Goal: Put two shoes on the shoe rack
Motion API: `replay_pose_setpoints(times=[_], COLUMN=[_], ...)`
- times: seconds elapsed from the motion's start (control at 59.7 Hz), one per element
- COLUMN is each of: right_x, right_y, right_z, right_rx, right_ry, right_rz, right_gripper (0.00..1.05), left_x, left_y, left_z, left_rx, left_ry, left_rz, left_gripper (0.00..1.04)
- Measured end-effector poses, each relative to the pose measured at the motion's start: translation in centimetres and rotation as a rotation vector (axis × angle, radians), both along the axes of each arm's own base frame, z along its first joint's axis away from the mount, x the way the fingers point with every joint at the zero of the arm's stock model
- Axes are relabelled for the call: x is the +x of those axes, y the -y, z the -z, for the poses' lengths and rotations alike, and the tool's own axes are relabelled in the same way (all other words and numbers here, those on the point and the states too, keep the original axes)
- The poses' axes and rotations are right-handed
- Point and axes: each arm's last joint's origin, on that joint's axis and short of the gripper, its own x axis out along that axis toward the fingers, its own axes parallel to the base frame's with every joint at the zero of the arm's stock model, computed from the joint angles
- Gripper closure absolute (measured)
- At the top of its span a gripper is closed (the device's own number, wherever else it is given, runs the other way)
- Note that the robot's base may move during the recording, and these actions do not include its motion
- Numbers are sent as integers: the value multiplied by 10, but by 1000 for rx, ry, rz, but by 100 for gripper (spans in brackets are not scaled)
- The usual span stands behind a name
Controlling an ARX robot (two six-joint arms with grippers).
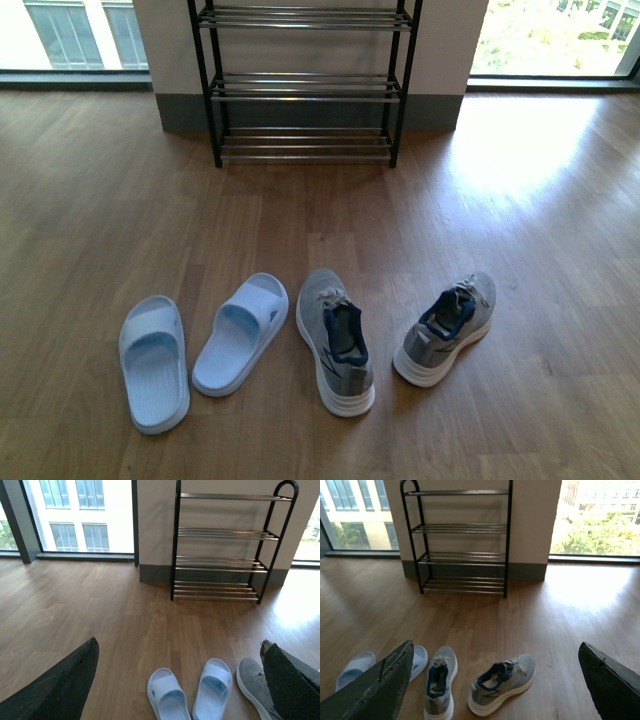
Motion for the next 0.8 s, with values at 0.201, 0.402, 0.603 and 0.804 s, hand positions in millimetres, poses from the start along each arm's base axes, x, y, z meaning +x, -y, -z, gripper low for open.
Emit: replay_pose_setpoints(times=[0.201,0.402,0.603,0.804], right_x=[0,0,0,6], right_y=[0,0,0,0], right_z=[0,0,0,2], right_rx=[0,0,0,96], right_ry=[0,0,0,-61], right_rz=[-2,-2,-2,165], right_gripper=[9,9,9,9], left_x=[0,0,0,0], left_y=[0,0,0,0], left_z=[0,0,0,0], left_rx=[0,0,0,0], left_ry=[0,0,0,0], left_rz=[-1,0,0,0], left_gripper=[9,9,9,9])
